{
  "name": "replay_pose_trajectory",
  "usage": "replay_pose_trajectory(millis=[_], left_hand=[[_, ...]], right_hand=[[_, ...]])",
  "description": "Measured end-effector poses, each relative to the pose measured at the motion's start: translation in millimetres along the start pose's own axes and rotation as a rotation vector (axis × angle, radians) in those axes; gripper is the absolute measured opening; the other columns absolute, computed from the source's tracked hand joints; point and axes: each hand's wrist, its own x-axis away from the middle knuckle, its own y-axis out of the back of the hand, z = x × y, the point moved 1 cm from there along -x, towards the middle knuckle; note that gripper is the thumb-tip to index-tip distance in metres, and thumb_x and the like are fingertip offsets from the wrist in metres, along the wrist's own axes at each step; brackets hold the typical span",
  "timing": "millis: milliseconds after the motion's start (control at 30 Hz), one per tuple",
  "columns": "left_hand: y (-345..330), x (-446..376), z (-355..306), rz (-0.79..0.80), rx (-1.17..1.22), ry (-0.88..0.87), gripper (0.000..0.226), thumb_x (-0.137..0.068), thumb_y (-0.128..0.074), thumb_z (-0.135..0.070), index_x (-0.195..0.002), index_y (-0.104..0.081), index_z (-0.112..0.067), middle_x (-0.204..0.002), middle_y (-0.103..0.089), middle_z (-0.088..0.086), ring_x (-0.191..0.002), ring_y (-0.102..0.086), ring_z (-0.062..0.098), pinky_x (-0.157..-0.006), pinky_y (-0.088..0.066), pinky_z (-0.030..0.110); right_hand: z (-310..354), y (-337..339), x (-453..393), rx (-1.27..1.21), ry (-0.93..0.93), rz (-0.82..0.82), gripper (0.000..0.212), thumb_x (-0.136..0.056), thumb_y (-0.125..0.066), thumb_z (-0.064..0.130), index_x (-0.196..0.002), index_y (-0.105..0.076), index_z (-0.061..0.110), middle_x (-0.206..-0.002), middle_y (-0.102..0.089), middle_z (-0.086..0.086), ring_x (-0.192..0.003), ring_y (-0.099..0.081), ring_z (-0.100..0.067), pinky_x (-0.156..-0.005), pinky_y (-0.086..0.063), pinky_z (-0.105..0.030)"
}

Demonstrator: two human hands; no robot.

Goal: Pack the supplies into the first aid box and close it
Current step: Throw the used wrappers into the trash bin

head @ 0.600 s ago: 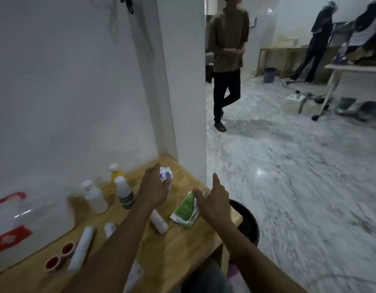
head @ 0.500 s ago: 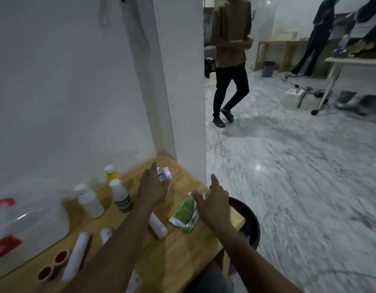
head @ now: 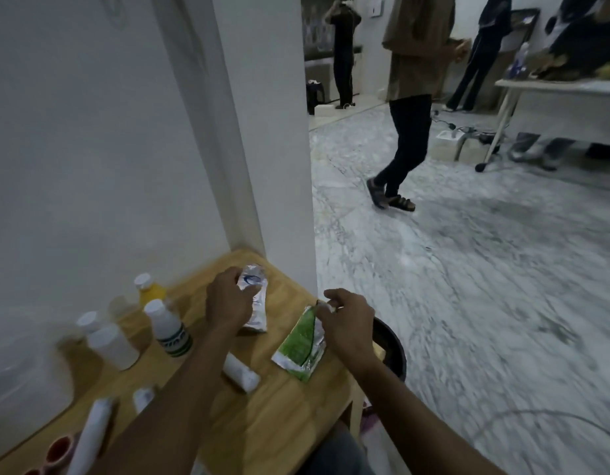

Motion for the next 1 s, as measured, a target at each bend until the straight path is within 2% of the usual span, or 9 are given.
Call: replay_pose_trajectory(millis=[100,200,333,467,600,700,767,867,1000], left_hand=[[5.8,6.4,-25.4,-0.03,0.086,-0.026,0.014,-0.078,-0.077,-0.02,-0.079,-0.07,-0.008,-0.071,-0.065,0.006,-0.077,-0.065,0.031,-0.065,-0.041,0.031],[1.8,8.1,-52.0,-0.027,0.151,-0.032,0.02,-0.074,-0.081,-0.02,-0.072,-0.068,-0.005,-0.07,-0.069,0.01,-0.069,-0.066,0.028,-0.064,-0.05,0.04],[-20.7,2.3,-88.8,-0.028,0.208,-0.059,0.028,-0.073,-0.081,-0.016,-0.061,-0.058,-0.008,-0.062,-0.064,0.01,-0.058,-0.055,0.021,-0.058,-0.043,0.033],[-61.2,-9.8,-119.7,-0.008,0.185,-0.112,0.019,-0.076,-0.079,-0.017,-0.069,-0.063,-0.009,-0.064,-0.063,0.005,-0.063,-0.058,0.021,-0.062,-0.043,0.03],[-113.4,-25.5,-129.7,0.082,0.102,-0.11,0.014,-0.079,-0.074,-0.018,-0.076,-0.066,-0.007,-0.07,-0.066,0.007,-0.07,-0.06,0.027,-0.066,-0.04,0.029],[-153.4,-36.8,-125.2,0.159,-0.022,-0.106,0.009,-0.082,-0.07,-0.015,-0.08,-0.065,-0.008,-0.075,-0.066,0.01,-0.073,-0.06,0.03,-0.064,-0.04,0.03],[-177.3,-43.5,-118.4,0.232,-0.125,-0.108,0.003,-0.083,-0.066,-0.01,-0.084,-0.067,-0.007,-0.08,-0.066,0.011,-0.077,-0.063,0.031,-0.065,-0.045,0.032],[-209.2,-55.0,-105.7,0.353,-0.309,-0.144,0.009,-0.081,-0.061,-0.002,-0.087,-0.067,-0.004,-0.085,-0.065,0.012,-0.082,-0.063,0.033,-0.064,-0.045,0.033],[-241.4,-68.9,-99.1,0.49,-0.469,-0.19,0.004,-0.085,-0.061,-0.006,-0.085,-0.061,-0.003,-0.09,-0.062,0.014,-0.077,-0.055,0.028,-0.06,-0.037,0.032]], right_hand=[[3.2,26.6,-10.3,-0.038,-0.025,-0.054,0.027,-0.086,-0.07,0.022,-0.109,-0.074,0.008,-0.107,-0.074,-0.007,-0.103,-0.066,-0.018,-0.086,-0.044,-0.022],[3.3,55.0,-27.9,-0.114,-0.063,-0.156,0.019,-0.084,-0.072,0.021,-0.098,-0.075,0.008,-0.096,-0.074,-0.004,-0.094,-0.065,-0.015,-0.083,-0.048,-0.025],[-1.2,89.4,-59.7,-0.145,-0.099,-0.293,0.011,-0.089,-0.068,0.023,-0.092,-0.066,0.012,-0.083,-0.061,0.002,-0.083,-0.056,-0.015,-0.069,-0.04,-0.023],[-20.9,108.5,-96.3,-0.158,-0.143,-0.376,0.008,-0.094,-0.06,0.019,-0.093,-0.06,0.012,-0.08,-0.055,0.005,-0.08,-0.05,-0.014,-0.052,-0.028,-0.011],[-59.7,102.4,-125.6,-0.159,-0.224,-0.347,0.009,-0.096,-0.054,0.017,-0.098,-0.057,0.01,-0.093,-0.057,-0.001,-0.093,-0.04,-0.017,-0.054,-0.028,-0.016],[-93.7,85.2,-140.4,-0.15,-0.309,-0.31,0.009,-0.097,-0.051,0.017,-0.099,-0.055,0.009,-0.096,-0.056,-0.005,-0.08,-0.038,-0.011,-0.06,-0.031,-0.025],[-115.8,71.4,-146.9,-0.143,-0.377,-0.301,0.009,-0.097,-0.05,0.016,-0.098,-0.054,0.008,-0.096,-0.055,-0.007,-0.072,-0.038,-0.004,-0.064,-0.034,-0.028],[-145.4,49.3,-153.1,-0.112,-0.463,-0.272,0.007,-0.096,-0.049,0.013,-0.094,-0.053,0.008,-0.085,-0.051,-0.003,-0.074,-0.045,-0.01,-0.066,-0.043,-0.035],[-173.0,26.1,-159.2,-0.106,-0.563,-0.222,0.006,-0.097,-0.049,0.014,-0.098,-0.05,0.008,-0.09,-0.049,-0.004,-0.068,-0.034,-0.003,-0.061,-0.04,-0.031]])
